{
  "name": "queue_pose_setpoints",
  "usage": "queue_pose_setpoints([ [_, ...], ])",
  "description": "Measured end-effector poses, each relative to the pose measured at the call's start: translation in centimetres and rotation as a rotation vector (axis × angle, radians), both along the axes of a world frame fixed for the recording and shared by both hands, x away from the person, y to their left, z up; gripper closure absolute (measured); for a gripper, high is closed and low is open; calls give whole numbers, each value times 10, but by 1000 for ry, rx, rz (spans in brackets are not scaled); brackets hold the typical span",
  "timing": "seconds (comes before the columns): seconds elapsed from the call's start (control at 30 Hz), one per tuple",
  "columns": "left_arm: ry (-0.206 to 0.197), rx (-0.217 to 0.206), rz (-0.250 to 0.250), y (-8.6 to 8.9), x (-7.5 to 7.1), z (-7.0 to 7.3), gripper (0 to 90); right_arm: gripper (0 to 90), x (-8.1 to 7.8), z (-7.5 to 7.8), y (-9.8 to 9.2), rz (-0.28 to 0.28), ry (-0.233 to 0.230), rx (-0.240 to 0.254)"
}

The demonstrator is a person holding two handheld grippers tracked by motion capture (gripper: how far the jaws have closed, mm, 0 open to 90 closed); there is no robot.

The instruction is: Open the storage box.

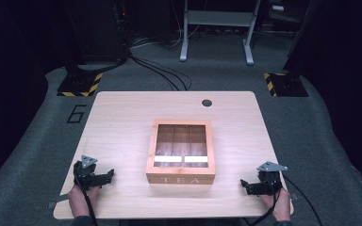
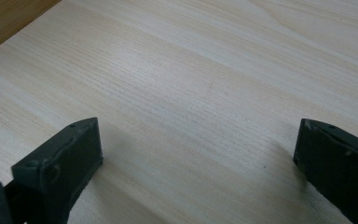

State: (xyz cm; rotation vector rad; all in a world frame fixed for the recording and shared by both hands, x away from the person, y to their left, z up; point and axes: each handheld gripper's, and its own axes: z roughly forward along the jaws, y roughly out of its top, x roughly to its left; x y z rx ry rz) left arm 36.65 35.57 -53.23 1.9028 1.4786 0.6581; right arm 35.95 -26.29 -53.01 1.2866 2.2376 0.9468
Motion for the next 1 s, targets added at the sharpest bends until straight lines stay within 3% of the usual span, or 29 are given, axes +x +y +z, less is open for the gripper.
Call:
queue_pose_setpoints([
  [0.53, 0, 0, 0, 0, 0, 0, 51, 0, 1, 2, 0, -29, 20, -2],
  [0.7, 1, 0, -1, 0, 0, 0, 51, 0, -2, 7, 3, -29, 11, 42],
  [1.0, -1, 1, -2, 0, 0, 0, 51, 0, -11, 29, 27, 69, -41, 93],
])
